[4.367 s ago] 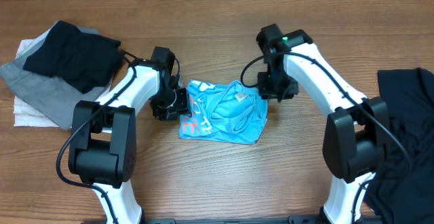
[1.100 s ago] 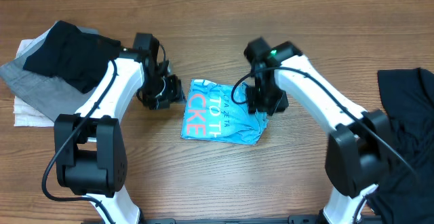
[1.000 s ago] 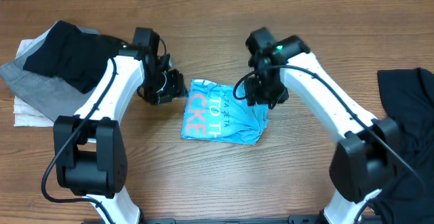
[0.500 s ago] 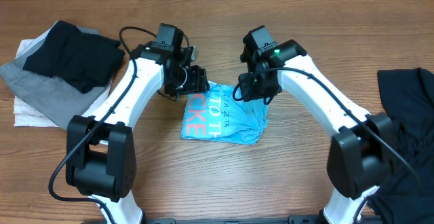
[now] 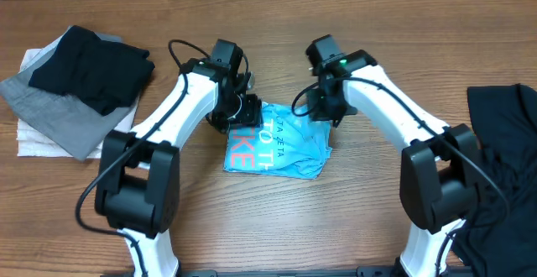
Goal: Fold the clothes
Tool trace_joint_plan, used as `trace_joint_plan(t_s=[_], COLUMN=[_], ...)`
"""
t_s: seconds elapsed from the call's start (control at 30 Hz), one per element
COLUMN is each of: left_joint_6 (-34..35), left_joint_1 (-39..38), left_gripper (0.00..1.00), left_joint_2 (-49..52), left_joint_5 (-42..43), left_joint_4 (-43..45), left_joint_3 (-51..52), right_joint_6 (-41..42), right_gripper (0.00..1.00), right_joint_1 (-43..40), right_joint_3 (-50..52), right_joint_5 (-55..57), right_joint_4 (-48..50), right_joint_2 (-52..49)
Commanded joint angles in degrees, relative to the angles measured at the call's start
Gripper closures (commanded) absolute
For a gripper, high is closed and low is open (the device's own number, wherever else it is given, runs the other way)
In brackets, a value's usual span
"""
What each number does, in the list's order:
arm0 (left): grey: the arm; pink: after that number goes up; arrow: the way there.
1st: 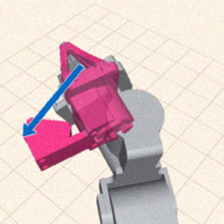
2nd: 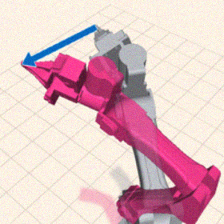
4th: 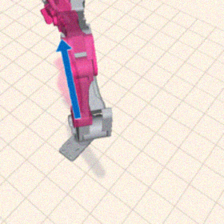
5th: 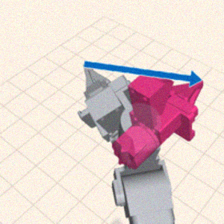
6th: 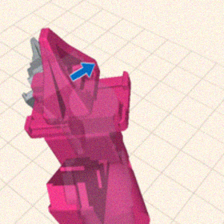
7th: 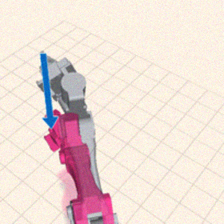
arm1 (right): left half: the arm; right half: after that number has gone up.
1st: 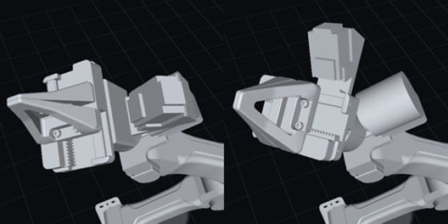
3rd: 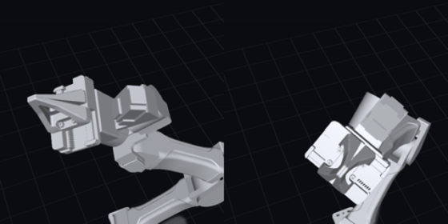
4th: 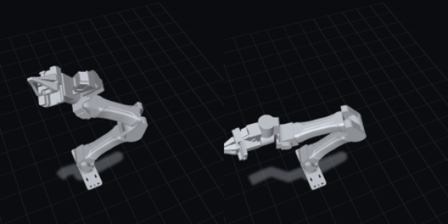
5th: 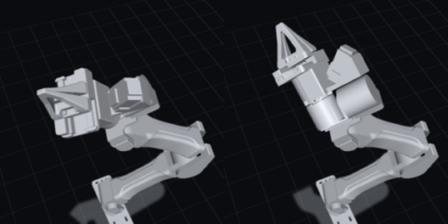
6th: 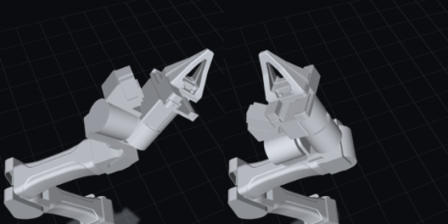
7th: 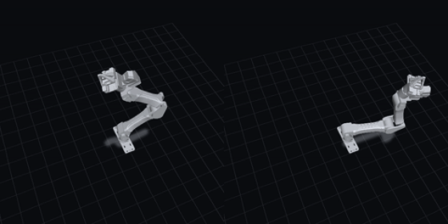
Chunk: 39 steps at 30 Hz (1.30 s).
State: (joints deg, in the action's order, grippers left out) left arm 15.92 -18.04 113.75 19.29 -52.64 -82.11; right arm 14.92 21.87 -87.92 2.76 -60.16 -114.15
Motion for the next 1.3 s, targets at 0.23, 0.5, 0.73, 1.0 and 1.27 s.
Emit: trace_joint_plan(t_s=[0.23,0.5,0.73,1.0,1.27], left_joint_6=[-0.44,-0.04,-0.07,-0.09,-1.01], left_joint_1=[-0.76,-0.59,0.04,-0.09,-0.09], left_gripper=[0.46,0.51,0.29,0.28,0.3], left_joint_2=[5.22,2.58,-6.12,-3.45,3.96], left_joint_5=[-2.03,-1.27,-2.01,-2.4,-1.49], left_joint_4=[-3.3,-4.92,2.34,17.09,18.88], left_joint_3=[-0.39,-0.72,-2.82,-2.8,-2.8], right_joint_6=[4.33,3.32,-6.25,-5.81,-1.33], right_gripper=[0.96,0.69,0.63,0.61,0.62], right_joint_1=[-5.9,-5.73,-5.27,0.44,3.52], right_joint_3=[0.22,0.04,0.04,5.73,17.22], right_joint_5=[3.17,-3.1,-18.21,-21.57,-21.51], right_joint_4=[-0.92,-5.64,-8.94,-12.09,-1.11], right_joint_2=[-0.04,1.27,8.0,7.93,7.91])
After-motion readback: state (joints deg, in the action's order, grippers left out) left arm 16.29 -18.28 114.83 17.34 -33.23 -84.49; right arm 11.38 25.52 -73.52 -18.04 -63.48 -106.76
